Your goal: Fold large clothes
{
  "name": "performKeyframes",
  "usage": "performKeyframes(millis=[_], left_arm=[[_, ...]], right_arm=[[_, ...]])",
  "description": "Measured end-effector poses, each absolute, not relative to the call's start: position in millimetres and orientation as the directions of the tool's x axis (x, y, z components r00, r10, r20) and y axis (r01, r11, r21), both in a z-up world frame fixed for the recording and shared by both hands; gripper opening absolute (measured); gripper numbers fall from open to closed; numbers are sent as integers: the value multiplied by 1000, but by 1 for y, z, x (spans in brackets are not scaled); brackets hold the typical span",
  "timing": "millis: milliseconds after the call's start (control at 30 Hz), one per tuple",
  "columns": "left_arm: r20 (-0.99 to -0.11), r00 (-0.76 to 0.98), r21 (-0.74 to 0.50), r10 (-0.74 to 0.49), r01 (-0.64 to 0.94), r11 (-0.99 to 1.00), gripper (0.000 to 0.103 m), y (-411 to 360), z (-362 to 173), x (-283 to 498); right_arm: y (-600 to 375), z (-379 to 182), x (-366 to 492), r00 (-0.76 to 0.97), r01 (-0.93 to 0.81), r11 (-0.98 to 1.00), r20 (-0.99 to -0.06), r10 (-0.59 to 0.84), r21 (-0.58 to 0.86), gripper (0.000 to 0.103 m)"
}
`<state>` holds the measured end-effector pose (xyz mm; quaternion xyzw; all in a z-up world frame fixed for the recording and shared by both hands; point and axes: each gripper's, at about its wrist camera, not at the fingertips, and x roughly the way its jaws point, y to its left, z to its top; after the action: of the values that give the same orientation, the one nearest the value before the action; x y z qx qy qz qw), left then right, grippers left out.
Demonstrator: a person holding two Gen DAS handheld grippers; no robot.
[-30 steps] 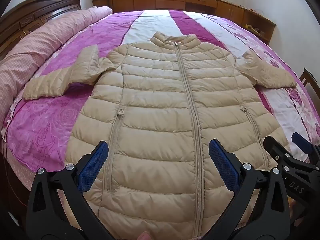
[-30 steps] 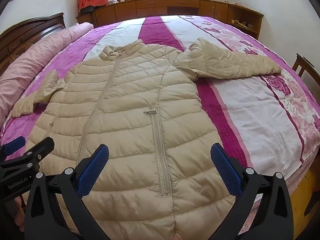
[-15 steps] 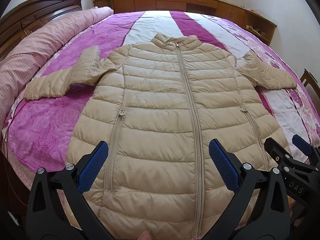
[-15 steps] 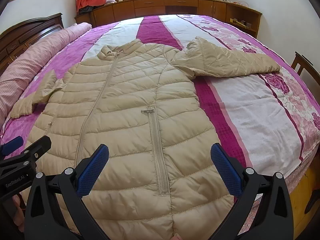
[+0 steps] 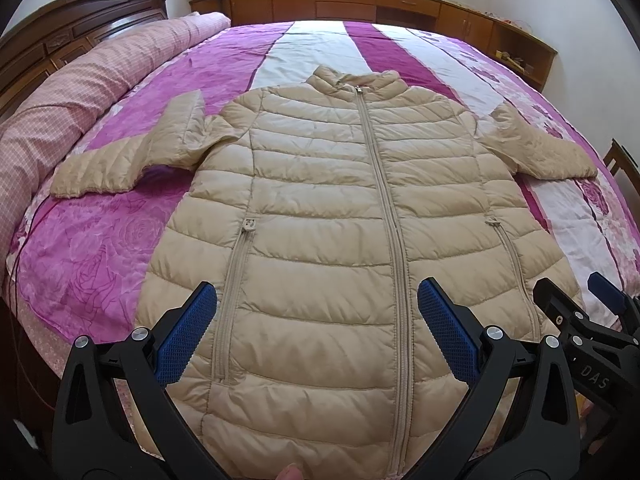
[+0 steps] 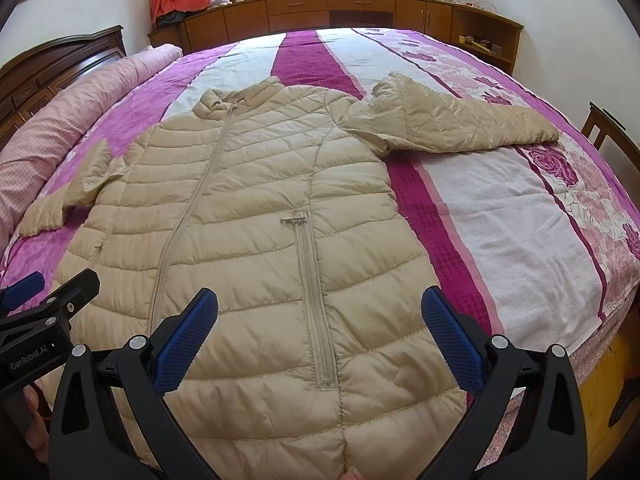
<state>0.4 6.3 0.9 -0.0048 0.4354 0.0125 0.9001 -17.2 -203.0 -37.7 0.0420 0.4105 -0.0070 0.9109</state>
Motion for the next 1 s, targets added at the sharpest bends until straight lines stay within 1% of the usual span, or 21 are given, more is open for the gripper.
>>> performKeyframes(millis=[1000], left_arm=[[-784, 620, 4, 21, -28, 1000, 100, 5, 1, 1]], right_arm=[[-204, -37, -17, 663, 57, 996, -749, 12, 66, 98]])
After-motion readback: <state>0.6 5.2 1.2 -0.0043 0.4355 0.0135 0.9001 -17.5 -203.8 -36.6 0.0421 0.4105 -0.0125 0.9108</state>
